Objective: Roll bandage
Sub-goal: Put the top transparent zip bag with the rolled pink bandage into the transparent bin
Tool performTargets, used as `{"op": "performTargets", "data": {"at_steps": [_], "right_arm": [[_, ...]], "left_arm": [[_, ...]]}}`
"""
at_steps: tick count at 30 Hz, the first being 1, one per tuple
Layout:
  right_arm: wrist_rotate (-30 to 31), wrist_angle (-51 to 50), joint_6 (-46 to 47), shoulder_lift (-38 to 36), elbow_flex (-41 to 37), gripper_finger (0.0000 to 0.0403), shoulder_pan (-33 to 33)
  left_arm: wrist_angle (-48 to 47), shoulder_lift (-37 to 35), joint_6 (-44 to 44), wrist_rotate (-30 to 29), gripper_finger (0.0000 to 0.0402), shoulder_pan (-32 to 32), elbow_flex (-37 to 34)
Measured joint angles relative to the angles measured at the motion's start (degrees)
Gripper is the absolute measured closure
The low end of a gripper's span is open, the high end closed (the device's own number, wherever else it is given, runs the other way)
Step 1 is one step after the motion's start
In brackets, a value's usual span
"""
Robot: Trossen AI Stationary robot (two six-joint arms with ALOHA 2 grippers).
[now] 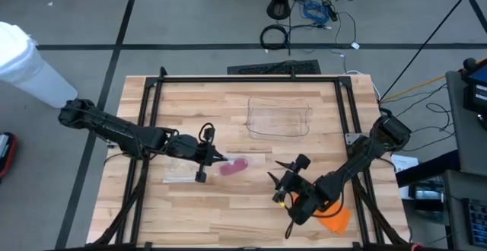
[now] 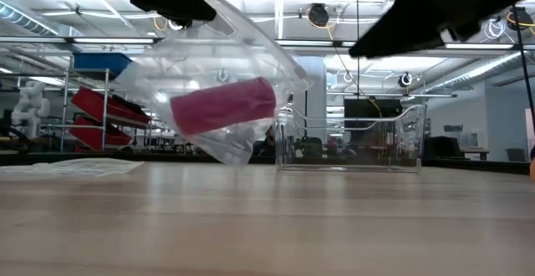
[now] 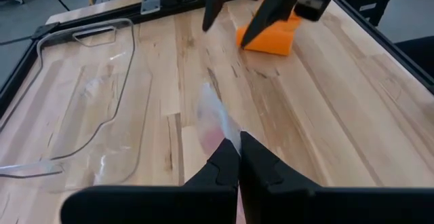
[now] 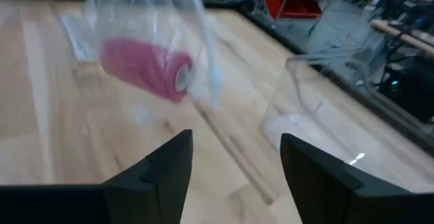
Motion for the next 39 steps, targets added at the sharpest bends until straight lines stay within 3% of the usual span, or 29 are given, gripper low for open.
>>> {"op": "performTargets", "data": {"at_steps": [9, 29, 32, 35, 39], "right_arm": [[-12.9, 26.5, -20.8, 0.0, -6.0, 0.021, -6.3], [-28.1, 32.0, -29.5, 0.1, -6.0, 0.0278, -18.0], [-30.3, 32.0, -29.0, 0.1, -6.0, 0.0313, -18.5], [-30.3, 31.8, -31.3, 0.1, -6.0, 0.0379, -18.2], [-29.6, 31.2, -32.5, -0.2, -5.6, 0.0396, -17.5]], "left_arm": [[0.5, 0.0, 0.0, 0.4, 0.0401, 0.0, 0.0], [-1.7, 0.0, 0.0, 1.3, 0.0402, -0.3, 0.0], [-1.8, 0.0, 0.0, 1.3, 0.0402, -0.3, 0.0], [-1.9, 0.0, 0.0, 1.3, 0.0402, -0.3, 0.0], [-3.3, 0.0, 0.0, 1.3, 0.0402, -0.3, 0.0]]}}
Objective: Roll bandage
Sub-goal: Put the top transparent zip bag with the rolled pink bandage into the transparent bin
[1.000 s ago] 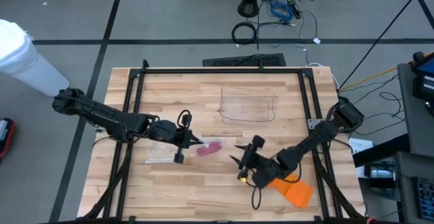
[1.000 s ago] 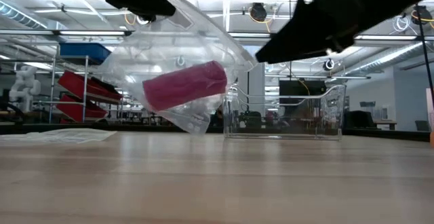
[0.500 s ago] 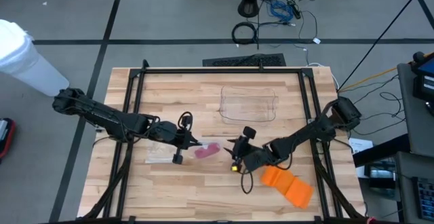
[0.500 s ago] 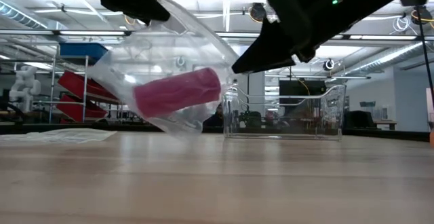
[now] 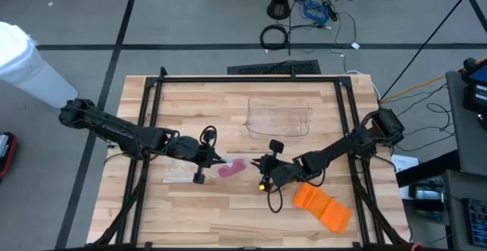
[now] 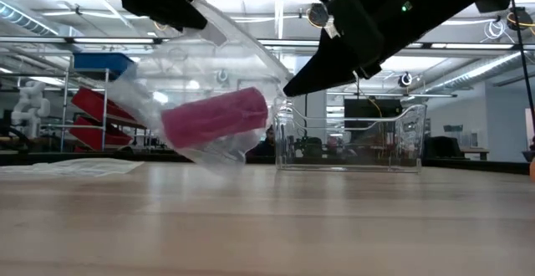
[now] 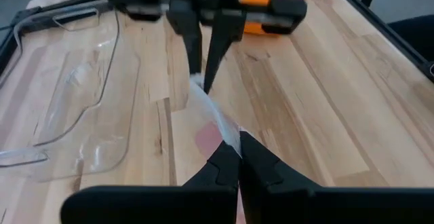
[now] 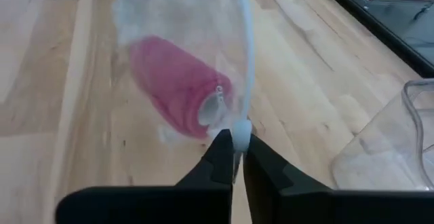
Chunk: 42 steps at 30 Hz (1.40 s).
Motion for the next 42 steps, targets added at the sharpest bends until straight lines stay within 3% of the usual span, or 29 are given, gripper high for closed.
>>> {"op": "performTargets", "data": {"at_steps": [3, 10, 13, 16, 21, 28, 34, 37, 42], "right_arm": [[4.3, -3.0, -0.3, -0.3, 2.2, 0.0398, 0.9], [22.6, -19.0, 0.6, -0.3, 10.2, 0.0401, 5.8], [26.5, -21.6, 0.0, -0.3, 12.5, 0.0402, 8.1], [25.8, -23.2, -0.9, -0.3, 14.4, 0.04, 9.5], [17.1, -28.6, 0.4, -0.3, 18.4, 0.04, 9.9], [17.5, -34.1, 2.6, -0.4, 20.7, 0.0401, 9.9], [17.9, -36.2, 1.3, -0.4, 21.0, 0.0402, 8.5], [18.1, -43.2, 1.5, -0.5, 23.3, 0.0402, 6.8], [19.6, -64.2, 7.5, -1.1, 29.4, 0.0402, 3.8]], "left_arm": [[-1.0, 0.0, 0.0, 0.0, 0.0402, 0.0, 0.0], [-2.0, 0.0, 0.0, -0.1, 0.0402, 0.0, 0.0], [-3.0, 0.0, 0.0, -1.2, 0.0402, 0.0, 0.0], [-3.6, 0.0, -1.6, -5.4, 0.0402, 0.0, 0.0], [-3.2, -2.0, -9.0, -15.8, 0.0402, 0.9, 0.0], [-1.8, -3.0, -8.9, -8.5, 0.0388, 0.4, 0.0], [-0.9, -3.0, -8.7, -8.5, 0.0385, 0.0, 0.0], [2.9, -3.0, -6.5, -8.6, 0.0385, 0.5, 0.0], [10.9, -2.5, -4.0, -8.6, 0.0384, 2.4, 0.0]]}}
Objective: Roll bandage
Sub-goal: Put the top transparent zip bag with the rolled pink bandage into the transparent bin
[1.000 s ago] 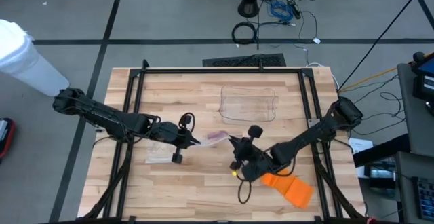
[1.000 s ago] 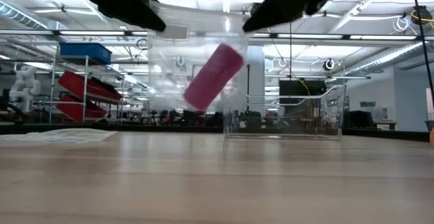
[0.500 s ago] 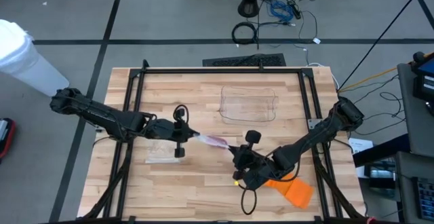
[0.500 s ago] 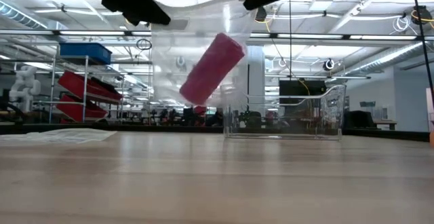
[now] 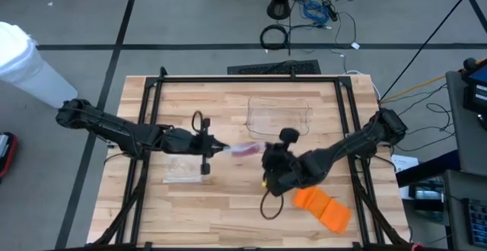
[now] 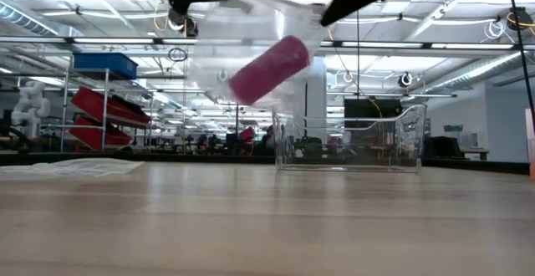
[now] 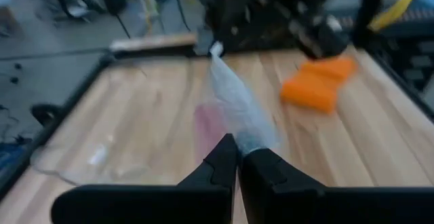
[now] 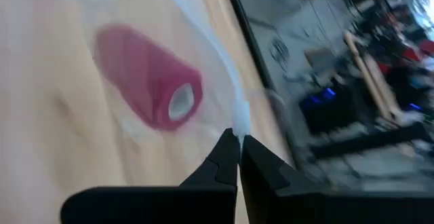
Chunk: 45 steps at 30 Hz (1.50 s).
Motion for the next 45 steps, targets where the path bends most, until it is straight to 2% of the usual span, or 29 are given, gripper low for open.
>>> {"op": "performTargets", "data": {"at_steps": [5, 9, 17, 23, 27, 35, 40, 45], "right_arm": [[-0.8, -17.5, 7.6, -3.3, 1.0, 0.0402, -2.2], [-0.8, -26.1, 13.4, -7.3, 1.0, 0.0403, -2.9], [-0.6, -26.9, 11.3, -16.1, 1.0, 0.0403, -5.0], [-0.6, -26.5, 8.6, -20.6, 0.9, 0.0403, -10.3], [-2.5, -19.2, 5.8, -23.3, -2.7, 0.0403, -13.6], [-12.8, 9.0, -7.1, -29.9, -18.3, 0.0403, -20.4], [-14.3, 15.5, -7.2, -31.7, -26.1, 0.0403, -25.5], [-17.9, 23.5, -7.1, -31.7, -33.1, 0.0403, -32.0]], "left_arm": [[7.1, 2.4, -0.4, 0.4, 0.0384, 4.1, 0.0], [12.3, 6.3, -0.4, 3.2, 0.0384, 7.9, 0.0], [19.0, 13.5, -3.5, 6.5, 0.0384, 11.0, 0.0], [19.2, 14.2, -3.5, 8.4, 0.0384, 10.7, 0.0], [19.0, 13.3, -3.5, 10.9, 0.0384, 10.5, 0.0], [14.8, 8.2, -2.8, 16.1, 0.0384, 10.5, 0.0], [7.7, 4.3, -1.4, 15.6, 0.0384, 10.5, 0.0], [6.7, 1.9, 0.1, 15.0, 0.0384, 10.5, 0.0]]}}
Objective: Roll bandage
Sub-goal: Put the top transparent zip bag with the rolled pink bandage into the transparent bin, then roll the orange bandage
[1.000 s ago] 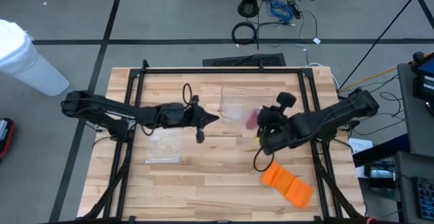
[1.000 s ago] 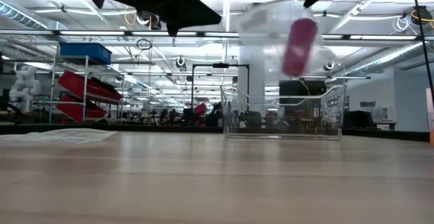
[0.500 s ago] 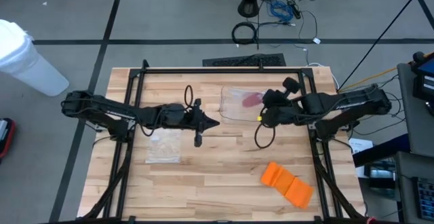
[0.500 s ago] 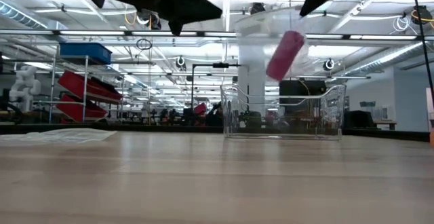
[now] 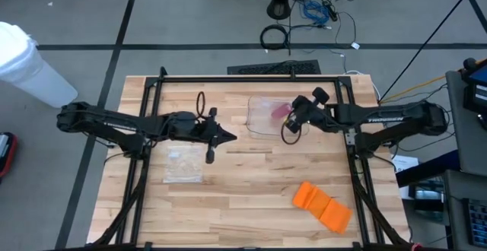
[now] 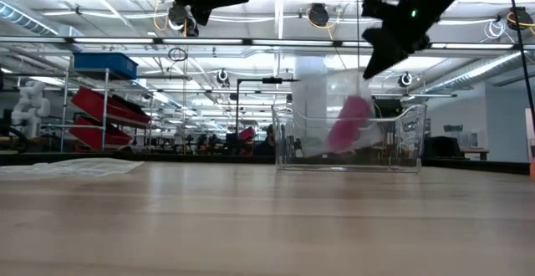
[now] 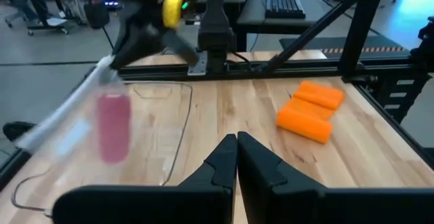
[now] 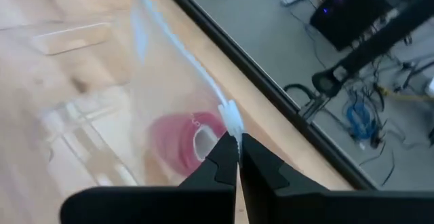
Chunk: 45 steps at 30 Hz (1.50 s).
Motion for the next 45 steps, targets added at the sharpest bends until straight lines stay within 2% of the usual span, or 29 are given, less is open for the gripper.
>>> {"op": "performTargets", "data": {"at_steps": [5, 11, 18, 23, 29, 33, 39, 42, 45], "right_arm": [[-3.5, 6.8, -0.1, 0.0, -4.5, 0.0403, -5.8], [-9.5, 5.7, 1.0, 0.0, -5.5, 0.0403, -10.6], [-9.8, 5.5, 1.5, 0.0, -5.5, 0.0398, -11.5], [-8.7, 5.9, 3.2, 0.0, -5.5, 0.0339, -11.4], [2.5, 5.9, 7.7, -0.8, -5.5, 0.0236, -11.4], [7.6, 7.0, 8.3, -2.1, -5.5, 0.0207, -9.6], [6.7, 9.4, 7.4, -2.7, -5.4, 0.0218, -2.4], [3.7, 10.7, 8.0, -2.4, -5.4, 0.023, 1.9], [-2.6, 13.4, 9.5, -2.1, -5.4, 0.024, 5.0]], "left_arm": [[-0.2, -0.3, 1.5, -0.1, 0.0384, 0.0, 0.0], [-0.1, -0.3, 5.5, -0.3, 0.0384, 0.0, 0.0], [1.3, -0.3, 6.0, -2.0, 0.0384, 0.0, 0.0], [1.6, -0.4, 8.8, -6.6, 0.0384, 0.0, 0.0], [1.4, -0.9, 10.1, -15.0, 0.0384, 0.1, 0.0], [1.4, -1.1, 12.0, -15.2, 0.0384, 0.0, 0.0], [-0.8, -1.3, 14.5, -15.5, 0.0384, 0.0, 0.0], [-3.0, -1.8, 14.6, -15.6, 0.0384, 0.1, 0.0], [-5.0, -2.9, 14.5, -16.2, 0.0384, 0.1, 0.0]]}}
